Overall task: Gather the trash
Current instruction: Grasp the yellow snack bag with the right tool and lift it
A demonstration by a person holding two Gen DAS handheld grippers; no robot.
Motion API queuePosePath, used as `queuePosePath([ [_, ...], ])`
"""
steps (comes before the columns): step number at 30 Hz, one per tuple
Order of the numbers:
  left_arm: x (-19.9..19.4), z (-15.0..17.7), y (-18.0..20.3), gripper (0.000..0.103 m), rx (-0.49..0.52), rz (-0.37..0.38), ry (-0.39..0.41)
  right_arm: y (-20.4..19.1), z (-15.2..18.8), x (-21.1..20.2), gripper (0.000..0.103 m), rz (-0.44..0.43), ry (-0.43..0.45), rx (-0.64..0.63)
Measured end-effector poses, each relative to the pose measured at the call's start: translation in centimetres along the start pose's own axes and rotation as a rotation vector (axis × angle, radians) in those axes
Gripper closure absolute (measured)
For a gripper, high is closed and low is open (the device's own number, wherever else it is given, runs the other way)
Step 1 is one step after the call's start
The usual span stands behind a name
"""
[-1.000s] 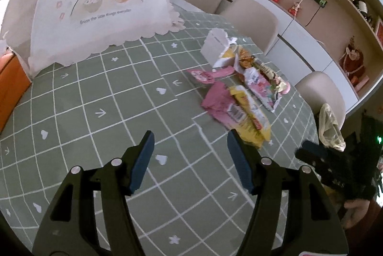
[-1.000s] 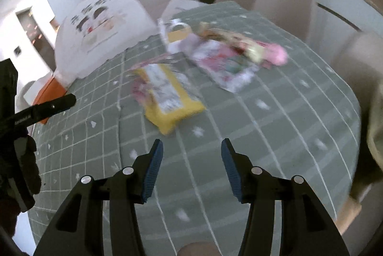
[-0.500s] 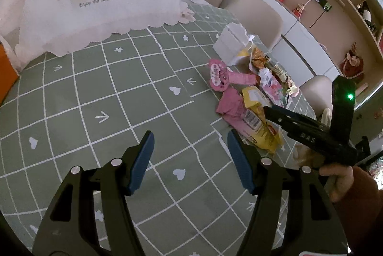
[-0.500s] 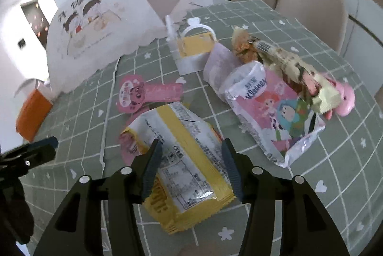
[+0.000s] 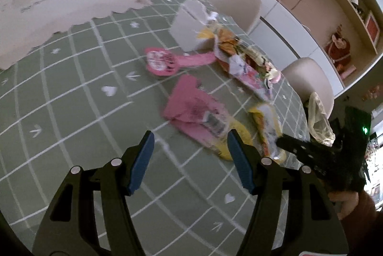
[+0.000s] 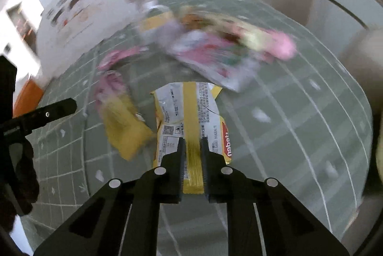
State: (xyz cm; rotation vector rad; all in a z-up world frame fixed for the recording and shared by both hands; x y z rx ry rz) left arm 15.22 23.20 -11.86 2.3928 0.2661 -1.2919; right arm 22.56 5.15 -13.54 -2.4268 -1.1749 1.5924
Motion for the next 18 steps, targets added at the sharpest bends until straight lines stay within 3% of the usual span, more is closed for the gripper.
queuePosePath([
  [8,3.3,-1.4,3.0,0.043,-0.023,-0.022,-0.037,5.5,3.6,-6.2,0.090,0.099,0.112,0.158],
  [16,5.9,-3.9,4.2,0.043,-0.071,-0.087,-0.046,5.7,4.0,-7.6,0.090,0.128,0.149,0.159],
  [17,6.0,-4.0,4.5,0.044,-0.060,-0.088,-0.047,5.7,4.1,-7.7,0.090,0.124,0.150,0.162],
  [18,6.0,-4.0,4.7,0.057,-0.049,-0.083,-0.046,5.7,4.2,-7.7,0.090,0.121,0.151,0.164],
])
Point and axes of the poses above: each gripper's, at about its wrist camera, not at the fingertips, and x roughly the way its jaws point, y to its right, z to its underside, the point moved 9 cm from there along x, roughly the way its jaws point, and after that the axes turned 11 degrees about -z, right-handed, at the moved point
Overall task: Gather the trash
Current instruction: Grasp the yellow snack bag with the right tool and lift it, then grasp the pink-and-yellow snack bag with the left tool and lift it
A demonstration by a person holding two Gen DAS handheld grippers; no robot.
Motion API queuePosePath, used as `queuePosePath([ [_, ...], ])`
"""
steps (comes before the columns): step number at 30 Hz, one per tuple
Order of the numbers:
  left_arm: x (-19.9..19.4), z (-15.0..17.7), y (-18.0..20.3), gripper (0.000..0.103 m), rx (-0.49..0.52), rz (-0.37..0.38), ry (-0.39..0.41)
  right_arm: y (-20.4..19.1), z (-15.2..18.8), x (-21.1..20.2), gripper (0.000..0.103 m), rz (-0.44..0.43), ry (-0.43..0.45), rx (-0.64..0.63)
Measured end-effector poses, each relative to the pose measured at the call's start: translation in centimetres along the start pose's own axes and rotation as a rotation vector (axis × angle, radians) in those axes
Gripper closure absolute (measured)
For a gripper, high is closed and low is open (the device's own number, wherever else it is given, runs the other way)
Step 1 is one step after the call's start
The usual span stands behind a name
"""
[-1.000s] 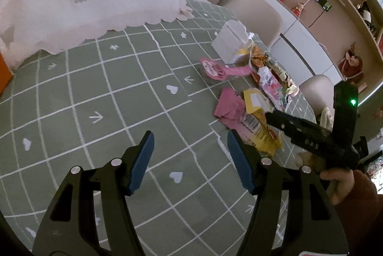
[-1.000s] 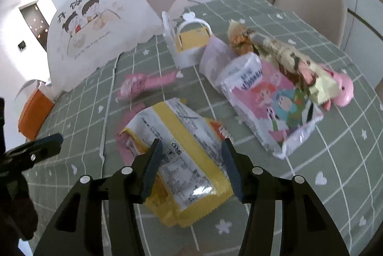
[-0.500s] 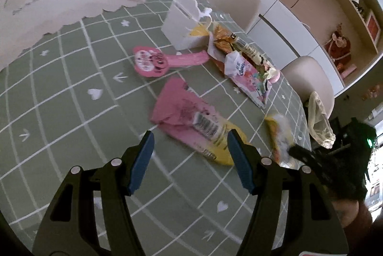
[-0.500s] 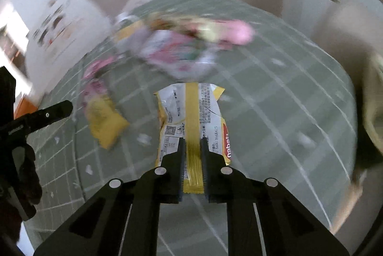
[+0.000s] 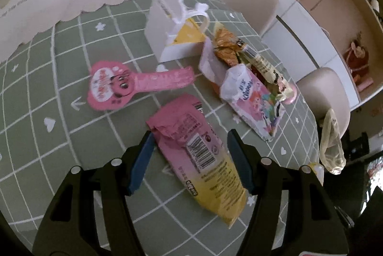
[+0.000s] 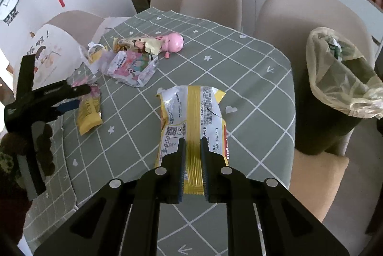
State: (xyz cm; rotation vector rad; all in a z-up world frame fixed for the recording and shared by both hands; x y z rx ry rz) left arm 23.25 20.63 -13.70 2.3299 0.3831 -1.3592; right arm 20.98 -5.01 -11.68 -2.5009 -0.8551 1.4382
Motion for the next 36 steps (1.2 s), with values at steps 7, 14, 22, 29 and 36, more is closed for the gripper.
queuePosePath([
  [7,-2.6,1.1,1.3,0.097,0.110,0.025,0.054,-0.8,0.0,-0.5,0.090,-0.016,0.018,-0.012],
  [14,-7.2,1.6,2.2,0.095,0.134,0.073,0.126,-2.4,-0.6,-2.9,0.090,-0.036,0.062,-0.058],
  [22,-4.5,2.8,2.4,0.044,0.229,-0.043,0.104,-2.3,0.3,-4.3,0.090,-0.042,0.065,-0.045],
  [29,-0.3,2.8,3.4,0.072,0.279,-0.125,0.015,-1.3,1.5,-4.7,0.090,-0.013,0.058,-0.037],
  [36,-7.8,2.0,6.2,0.081,0.270,0.029,0.148,-1.2,0.4,-7.0,0.090,-0.014,0.109,-0.072],
])
Point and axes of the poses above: each gripper's, at about its wrist camera, not at the fingertips, and x roughly the way its jaws point, y to its right, z to its underside, the point moved 9 cm from there along x, roughly the way its jaws point, and after that the axes turned 11 degrees about -z, right-handed, at the moved point
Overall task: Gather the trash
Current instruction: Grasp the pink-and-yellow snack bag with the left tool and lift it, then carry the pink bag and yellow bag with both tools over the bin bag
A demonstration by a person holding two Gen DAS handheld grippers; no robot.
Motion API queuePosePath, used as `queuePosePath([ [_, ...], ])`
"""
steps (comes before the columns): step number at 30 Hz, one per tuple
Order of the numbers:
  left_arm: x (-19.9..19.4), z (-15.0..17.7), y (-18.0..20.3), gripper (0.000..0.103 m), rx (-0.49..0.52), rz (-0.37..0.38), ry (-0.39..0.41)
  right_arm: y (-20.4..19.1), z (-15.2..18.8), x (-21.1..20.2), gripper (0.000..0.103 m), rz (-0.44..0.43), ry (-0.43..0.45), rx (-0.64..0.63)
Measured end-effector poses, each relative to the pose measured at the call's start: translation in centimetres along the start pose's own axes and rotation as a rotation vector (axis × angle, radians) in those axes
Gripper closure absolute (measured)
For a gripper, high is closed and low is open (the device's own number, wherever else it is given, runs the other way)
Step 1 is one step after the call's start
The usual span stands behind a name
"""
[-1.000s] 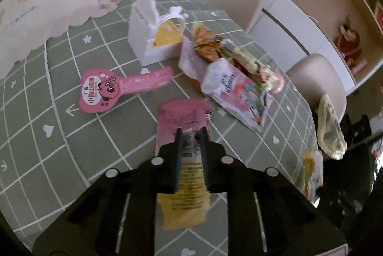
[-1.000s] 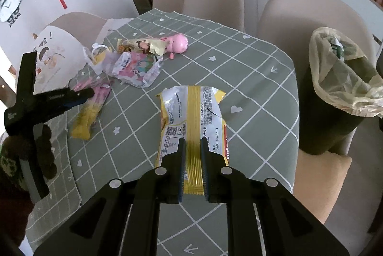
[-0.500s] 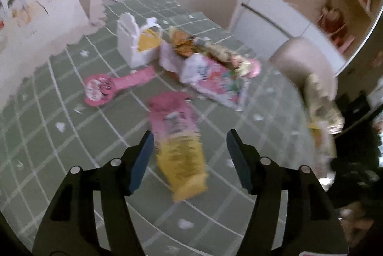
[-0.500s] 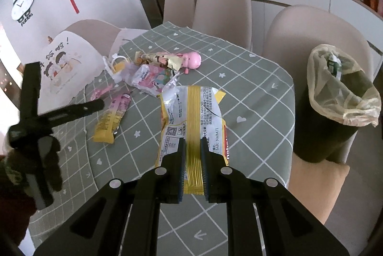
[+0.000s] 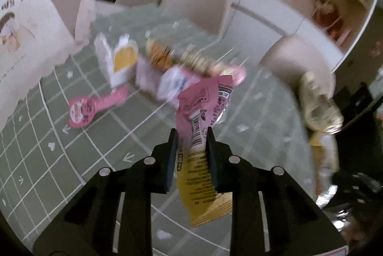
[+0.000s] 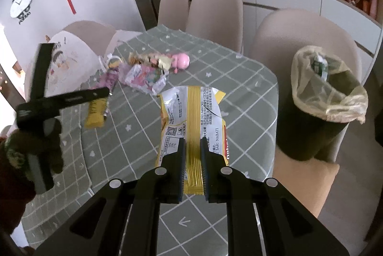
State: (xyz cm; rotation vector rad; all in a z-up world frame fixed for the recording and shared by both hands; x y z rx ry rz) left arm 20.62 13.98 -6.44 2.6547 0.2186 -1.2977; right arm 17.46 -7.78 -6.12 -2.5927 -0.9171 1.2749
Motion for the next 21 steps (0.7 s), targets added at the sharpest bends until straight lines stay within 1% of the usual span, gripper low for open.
queuePosePath([
  [6,-7.7,-2.7,2.1,0.081,0.034,0.026,0.158,-0.6,-2.7,-3.2,0.090,-0.004,0.079,-0.047],
  [9,-9.7,-3.7,3.5,0.080,0.041,0.035,0.201,-0.7,-4.0,-5.0,0.090,-0.002,0.123,-0.059],
  [13,-11.5,-3.8,4.7,0.080,0.044,0.042,0.225,-0.8,-4.9,-6.9,0.090,0.004,0.154,-0.081],
  [21,-12.7,-2.5,6.6,0.080,0.015,0.045,0.210,0.8,-6.0,-9.8,0.090,-0.019,0.194,-0.106],
])
Point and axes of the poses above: each gripper's, at about its wrist camera, not at the fingertips, and x roughly the way its jaws point, y to its right, z to its underside, the point moved 9 cm from there along x, roughly the way its jaws point, and after that the axes turned 11 degrees about -z, right-handed, at the moved point
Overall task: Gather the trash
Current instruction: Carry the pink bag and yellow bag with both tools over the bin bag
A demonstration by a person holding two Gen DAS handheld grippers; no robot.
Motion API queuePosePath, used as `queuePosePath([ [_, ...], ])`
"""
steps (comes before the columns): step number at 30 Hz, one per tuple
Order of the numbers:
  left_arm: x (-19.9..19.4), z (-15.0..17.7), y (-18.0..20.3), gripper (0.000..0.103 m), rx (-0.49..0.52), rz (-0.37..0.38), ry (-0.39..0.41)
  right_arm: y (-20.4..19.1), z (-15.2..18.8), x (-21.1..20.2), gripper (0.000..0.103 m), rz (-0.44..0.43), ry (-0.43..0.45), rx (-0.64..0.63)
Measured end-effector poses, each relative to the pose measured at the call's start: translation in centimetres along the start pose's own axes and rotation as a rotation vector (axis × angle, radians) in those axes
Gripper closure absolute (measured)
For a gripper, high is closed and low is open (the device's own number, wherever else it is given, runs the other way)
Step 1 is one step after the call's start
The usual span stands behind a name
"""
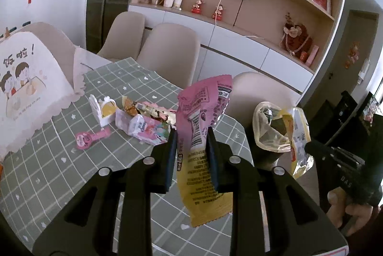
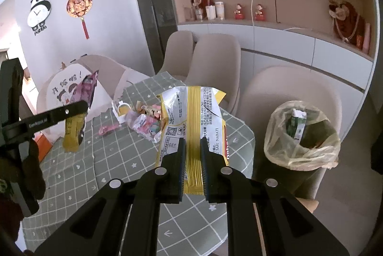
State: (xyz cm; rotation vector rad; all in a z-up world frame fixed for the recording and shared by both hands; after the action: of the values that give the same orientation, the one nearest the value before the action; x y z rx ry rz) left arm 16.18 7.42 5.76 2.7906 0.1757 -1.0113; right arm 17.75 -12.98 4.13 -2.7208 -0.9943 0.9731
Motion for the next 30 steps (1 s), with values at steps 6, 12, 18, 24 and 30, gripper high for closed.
queuePosePath([
  [6,1.3,-1.3,3.9,0.079,-0.024,0.017,-0.007,3.3,-2.1,-1.2,0.090,-0.018,0.044,-0.027],
  [12,4.5,-3.3,9.3,0.078,-0.052,0.071,-0.016,9.7,-5.0,-2.6,0.090,0.033,0.083,-0.032],
  [18,9.0,-5.6,18.3,0.078,0.010,0.158,-0.044,18.1,-7.8,-4.8,0.090,0.158,0.108,-0.045],
  [24,14.4,-5.0,27.3,0.078,0.080,0.253,-0.125,26.4,-8.1,-6.8,0.090,0.262,0.109,0.033],
  [30,18.0,-3.8,32.4,0.078,0.144,0.304,-0.189,32.0,-6.6,-6.8,0.090,0.293,0.088,0.148],
])
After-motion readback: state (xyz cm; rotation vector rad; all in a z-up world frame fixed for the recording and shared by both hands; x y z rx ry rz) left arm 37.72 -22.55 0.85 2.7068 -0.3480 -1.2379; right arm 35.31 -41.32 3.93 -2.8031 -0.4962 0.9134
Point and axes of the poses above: each gripper's, at about its wrist camera, not at the fingertips, and x roughly the way its jaws point, y to its right, z to its underside, the point moved 9 cm from there along x, roughly the way its jaws point, and after that the axes turned 11 degrees about -z, right-handed, at the moved point
